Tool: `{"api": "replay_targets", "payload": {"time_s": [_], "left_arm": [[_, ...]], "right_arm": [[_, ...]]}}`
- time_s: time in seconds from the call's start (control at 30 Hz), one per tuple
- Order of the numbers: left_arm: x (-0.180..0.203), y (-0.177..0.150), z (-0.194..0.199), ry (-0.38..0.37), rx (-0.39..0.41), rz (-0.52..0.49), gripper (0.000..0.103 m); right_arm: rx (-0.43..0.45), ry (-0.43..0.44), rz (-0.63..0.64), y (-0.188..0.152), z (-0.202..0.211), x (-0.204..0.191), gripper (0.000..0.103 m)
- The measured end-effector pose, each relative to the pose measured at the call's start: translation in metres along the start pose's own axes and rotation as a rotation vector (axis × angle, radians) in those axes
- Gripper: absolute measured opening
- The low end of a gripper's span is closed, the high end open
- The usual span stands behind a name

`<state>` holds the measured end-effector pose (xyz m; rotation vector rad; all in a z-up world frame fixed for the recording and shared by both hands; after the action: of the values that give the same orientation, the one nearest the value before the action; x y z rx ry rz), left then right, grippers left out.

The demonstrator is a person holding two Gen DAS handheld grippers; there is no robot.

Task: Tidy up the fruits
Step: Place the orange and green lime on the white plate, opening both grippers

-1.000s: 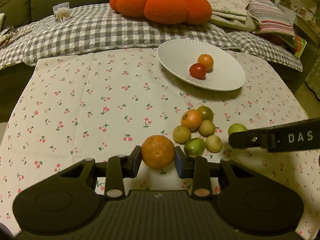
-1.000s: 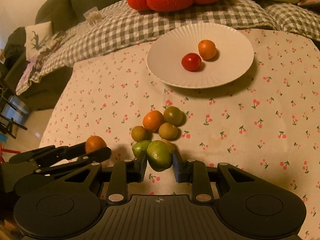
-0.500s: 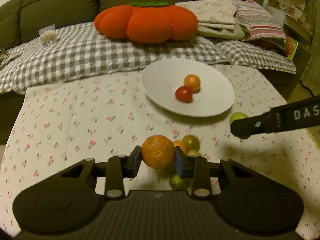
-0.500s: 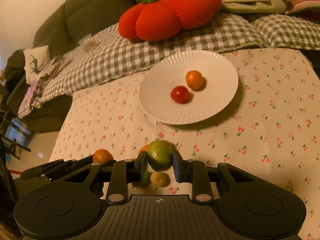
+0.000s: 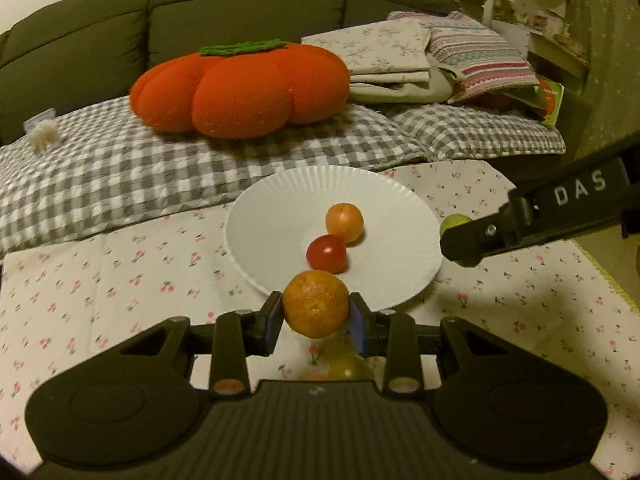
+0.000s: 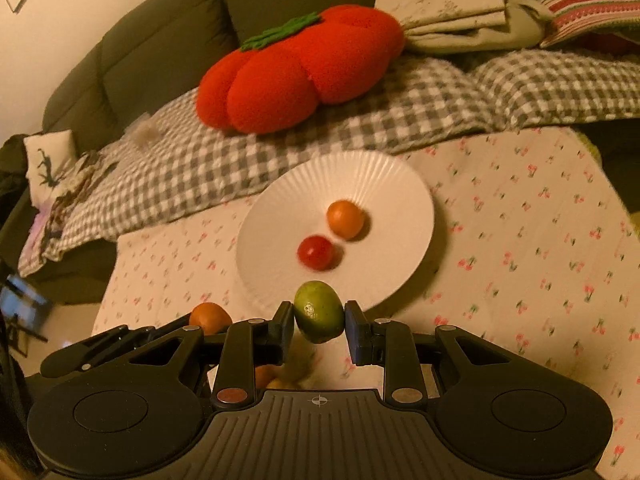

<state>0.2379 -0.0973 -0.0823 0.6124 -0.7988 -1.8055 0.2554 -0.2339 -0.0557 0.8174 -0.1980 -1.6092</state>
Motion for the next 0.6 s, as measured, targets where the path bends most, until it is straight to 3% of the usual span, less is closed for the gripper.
{"api": "replay_targets", "payload": {"time_s": [0.1, 0.6], "left_arm": [[0.003, 0.002, -0.014, -0.023, -0.001, -0.005, 0.033], [0.0, 0.006, -0.061, 0.009, -0.006, -0.083, 0.037]], "right_arm": [[0.001, -0.021, 0.008, 0.006, -0.011, 0.007, 0.026], [-0.026, -0.068, 0.066, 0.006, -0.058, 0.016, 0.026]]}}
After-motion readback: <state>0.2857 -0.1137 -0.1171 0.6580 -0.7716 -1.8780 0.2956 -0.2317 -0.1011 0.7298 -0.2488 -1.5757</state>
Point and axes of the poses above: each gripper's, at about its wrist camera, not at the fingertips, and z roughly against the way its jaws point, x to its right, y to its top, the point moved 6 cm from there along -z, roughly the way its jaws point, and after that the axes turned 6 degrees about -z, right-handed, at the moved point
